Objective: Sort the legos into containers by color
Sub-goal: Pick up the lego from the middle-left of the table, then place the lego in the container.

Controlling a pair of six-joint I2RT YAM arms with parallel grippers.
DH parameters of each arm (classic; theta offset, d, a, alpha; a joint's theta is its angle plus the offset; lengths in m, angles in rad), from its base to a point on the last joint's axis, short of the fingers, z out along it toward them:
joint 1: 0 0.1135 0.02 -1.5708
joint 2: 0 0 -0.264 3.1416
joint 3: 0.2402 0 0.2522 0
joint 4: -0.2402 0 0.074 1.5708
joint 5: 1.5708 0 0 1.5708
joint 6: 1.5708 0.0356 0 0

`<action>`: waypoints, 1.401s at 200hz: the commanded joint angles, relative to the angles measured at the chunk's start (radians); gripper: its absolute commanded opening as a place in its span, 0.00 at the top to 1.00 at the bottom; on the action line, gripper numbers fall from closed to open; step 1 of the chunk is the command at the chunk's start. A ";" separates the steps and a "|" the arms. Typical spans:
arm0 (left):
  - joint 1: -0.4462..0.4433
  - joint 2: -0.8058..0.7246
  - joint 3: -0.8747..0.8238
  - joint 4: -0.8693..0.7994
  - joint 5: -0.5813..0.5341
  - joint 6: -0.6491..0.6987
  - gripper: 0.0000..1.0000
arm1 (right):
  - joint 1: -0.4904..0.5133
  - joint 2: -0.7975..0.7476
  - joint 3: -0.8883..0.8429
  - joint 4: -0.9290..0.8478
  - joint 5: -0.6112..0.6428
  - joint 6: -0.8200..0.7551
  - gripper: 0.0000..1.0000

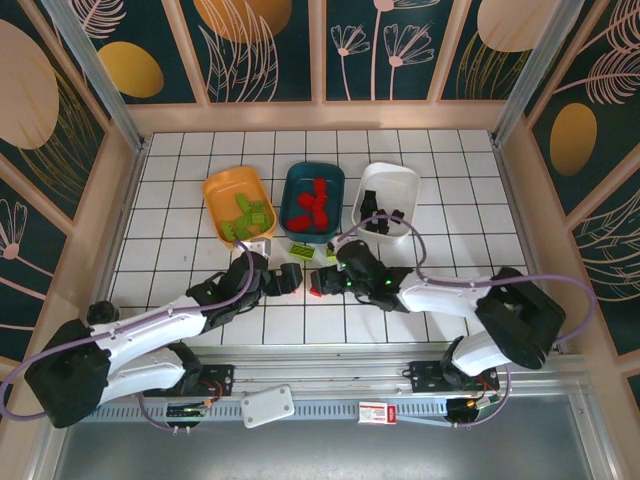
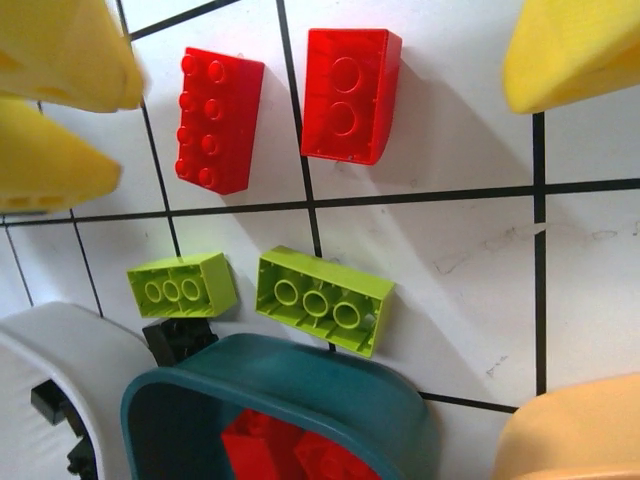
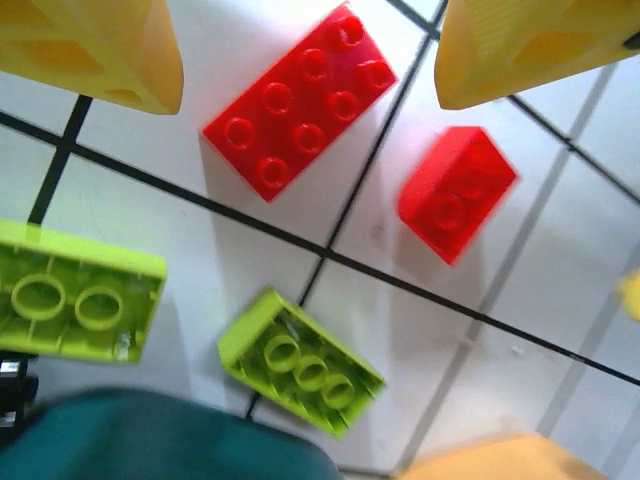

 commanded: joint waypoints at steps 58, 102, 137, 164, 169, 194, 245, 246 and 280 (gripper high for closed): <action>-0.003 0.213 0.045 0.051 0.042 0.108 0.20 | 0.041 -0.141 -0.036 -0.039 0.261 0.066 0.34; -0.032 0.346 0.090 0.059 0.018 0.135 0.31 | 0.015 -0.217 -0.074 -0.051 0.265 0.082 0.34; -0.033 0.399 0.103 0.054 -0.007 0.138 0.52 | 0.001 -0.248 -0.088 -0.052 0.267 0.082 0.34; -0.033 0.354 0.105 0.050 -0.010 0.130 0.65 | -0.005 -0.269 -0.100 -0.046 0.271 0.084 0.34; -0.033 0.338 0.106 0.044 -0.014 0.129 0.66 | -0.005 -0.273 -0.102 -0.044 0.271 0.085 0.34; -0.033 0.268 0.150 0.009 -0.044 0.136 0.67 | -0.011 -0.303 -0.119 -0.041 0.280 0.089 0.33; 0.070 0.386 0.422 -0.012 -0.051 0.214 0.69 | -0.036 -0.377 -0.158 -0.039 0.274 0.107 0.33; 0.073 0.391 0.427 -0.011 -0.051 0.215 0.69 | -0.036 -0.378 -0.158 -0.039 0.274 0.107 0.33; 0.119 0.591 0.642 -0.031 -0.050 0.259 0.62 | -0.039 -0.420 -0.181 -0.060 0.278 0.126 0.33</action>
